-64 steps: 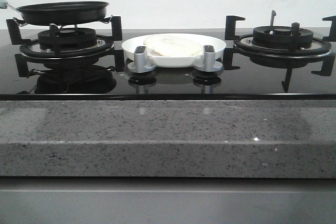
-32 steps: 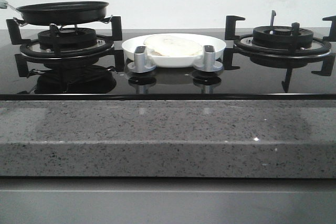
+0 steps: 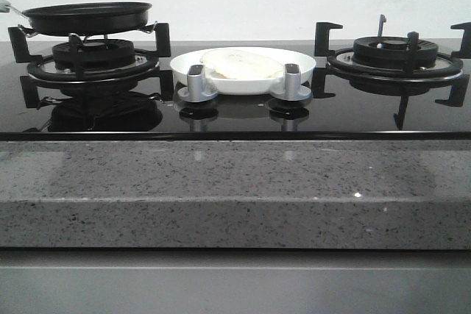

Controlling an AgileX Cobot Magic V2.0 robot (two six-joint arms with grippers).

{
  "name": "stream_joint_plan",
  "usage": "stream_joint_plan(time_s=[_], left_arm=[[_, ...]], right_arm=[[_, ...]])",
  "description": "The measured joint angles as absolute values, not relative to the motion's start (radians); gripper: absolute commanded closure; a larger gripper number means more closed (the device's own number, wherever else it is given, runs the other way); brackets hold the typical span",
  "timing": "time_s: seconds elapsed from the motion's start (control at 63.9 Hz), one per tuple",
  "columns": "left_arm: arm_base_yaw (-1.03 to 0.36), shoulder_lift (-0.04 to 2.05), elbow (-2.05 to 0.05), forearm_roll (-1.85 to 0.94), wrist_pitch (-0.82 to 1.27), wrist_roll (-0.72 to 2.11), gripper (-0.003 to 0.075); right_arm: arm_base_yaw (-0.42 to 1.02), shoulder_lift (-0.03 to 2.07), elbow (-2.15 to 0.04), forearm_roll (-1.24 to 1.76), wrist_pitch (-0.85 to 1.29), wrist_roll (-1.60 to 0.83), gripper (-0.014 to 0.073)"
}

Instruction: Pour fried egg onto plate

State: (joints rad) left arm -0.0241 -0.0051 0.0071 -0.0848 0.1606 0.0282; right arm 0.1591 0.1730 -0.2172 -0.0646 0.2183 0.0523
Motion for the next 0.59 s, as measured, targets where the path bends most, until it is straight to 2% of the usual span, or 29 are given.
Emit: stream_joint_plan(time_s=[0.282, 0.594], left_arm=[[-0.024, -0.005, 0.007, -0.085, 0.161, 0.028, 0.0739], [-0.024, -0.005, 0.007, -0.085, 0.161, 0.028, 0.0739]], right_arm=[[0.012, 0.035, 0.013, -0.056, 0.154, 0.052, 0.0654], [-0.008, -0.010, 0.026, -0.052, 0.156, 0.052, 0.0654]])
